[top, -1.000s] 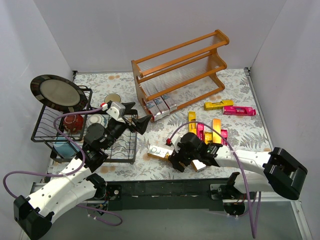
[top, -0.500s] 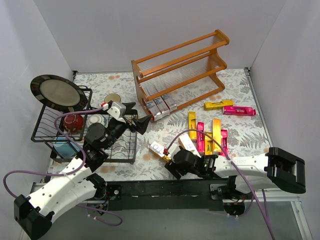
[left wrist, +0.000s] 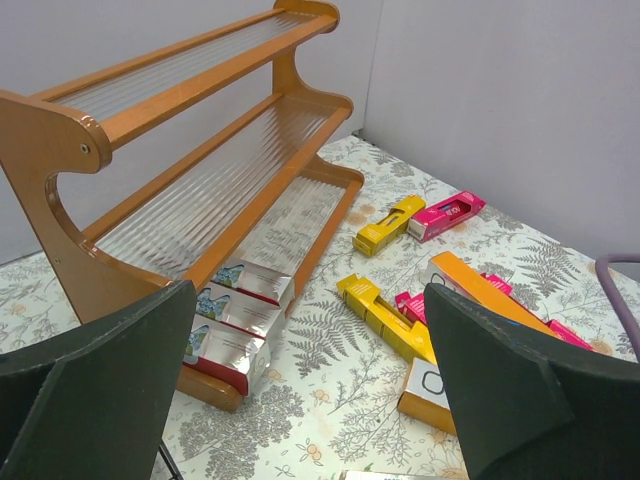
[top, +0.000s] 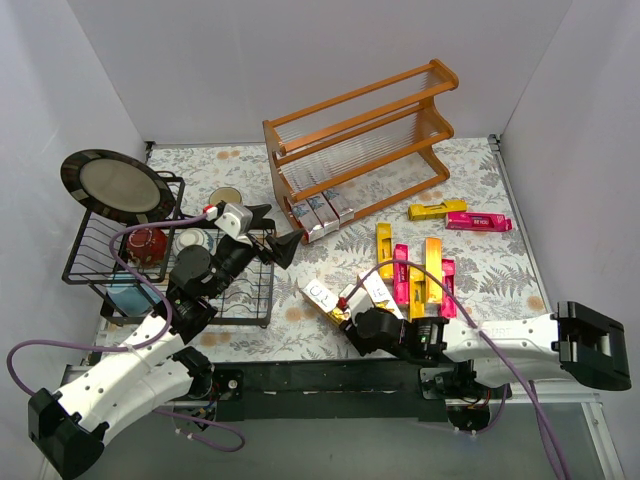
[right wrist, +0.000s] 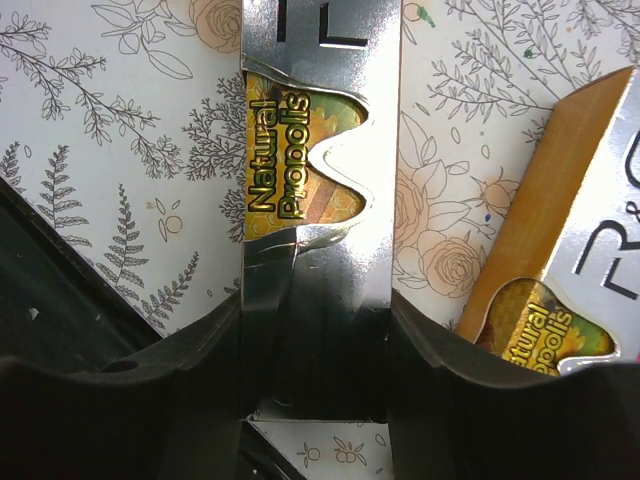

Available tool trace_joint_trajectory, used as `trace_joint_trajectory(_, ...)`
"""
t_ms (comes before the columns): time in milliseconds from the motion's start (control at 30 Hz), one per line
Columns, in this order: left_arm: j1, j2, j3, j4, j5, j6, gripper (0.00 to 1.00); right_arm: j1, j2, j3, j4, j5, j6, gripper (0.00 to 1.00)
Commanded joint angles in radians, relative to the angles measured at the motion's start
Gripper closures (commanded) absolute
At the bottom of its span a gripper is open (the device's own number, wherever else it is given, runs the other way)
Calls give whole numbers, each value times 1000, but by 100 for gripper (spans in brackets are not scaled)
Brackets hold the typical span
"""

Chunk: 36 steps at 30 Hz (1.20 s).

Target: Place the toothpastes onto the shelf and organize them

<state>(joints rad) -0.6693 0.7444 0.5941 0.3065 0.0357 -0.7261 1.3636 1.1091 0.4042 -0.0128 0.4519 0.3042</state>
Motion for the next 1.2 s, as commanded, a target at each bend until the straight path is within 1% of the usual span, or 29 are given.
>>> trace_joint_trajectory(0, 7, -23, 24, -1, -23, 5, 2, 5, -61, 91, -33, 65, 3, 53)
trace_joint_trajectory(133, 7, -48, 16, 6, -75, 7, 2, -4, -78, 203, -142, 148, -33, 53)
trace_joint_trajectory(167, 7, -54, 15, 11, -85, 8, 2, -9, -74, 235, -197, 183, -48, 52)
trace_joint_trajectory(200, 7, -65, 12, 14, -117, 10, 2, -29, -69, 295, -220, 194, -60, 53)
trace_joint_trajectory(267, 7, -76, 7, 20, -144, 11, 2, -61, -54, 359, -257, 194, -83, 53)
trace_joint_trajectory(300, 7, -83, 6, 22, -169, 11, 2, -107, -48, 420, -286, 183, -102, 53)
trace_joint_trajectory(367, 7, -94, 0, 29, -189, 14, 2, -162, -23, 475, -305, 130, -125, 52)
trace_joint_trajectory(400, 7, -99, 0, 31, -197, 16, 2, -219, -14, 507, -317, 107, -149, 53)
trace_joint_trajectory(433, 7, -108, -4, 36, -212, 19, 2, -247, -3, 560, -319, 90, -161, 53)
trace_joint_trajectory(467, 7, -111, -10, 42, -220, 22, 2, -270, 23, 593, -322, 56, -172, 53)
trace_joint_trajectory(500, 7, -115, -13, 43, -226, 22, 2, -318, 40, 622, -326, 36, -198, 53)
trace_joint_trajectory(533, 7, -119, -13, 48, -238, 24, 2, -345, 58, 681, -338, 18, -207, 52)
trace_joint_trajectory(700, 8, -106, -11, 45, -246, 22, 2, -493, 211, 832, -391, -90, -240, 52)
trace_joint_trajectory(767, 8, -102, -10, 42, -247, 22, 2, -529, 279, 890, -395, -133, -243, 52)
trace_joint_trajectory(800, 8, -99, -11, 42, -246, 19, 2, -556, 302, 912, -398, -142, -247, 52)
trace_joint_trajectory(900, 10, -97, -10, 42, -234, 14, 2, -589, 388, 1002, -397, -160, -260, 52)
trace_joint_trajectory(1033, 10, -91, -7, 39, -224, 10, 2, -623, 471, 1096, -357, -194, -272, 52)
trace_joint_trajectory(1167, 11, -91, -7, 37, -220, 8, 2, -639, 581, 1220, -363, -220, -277, 52)
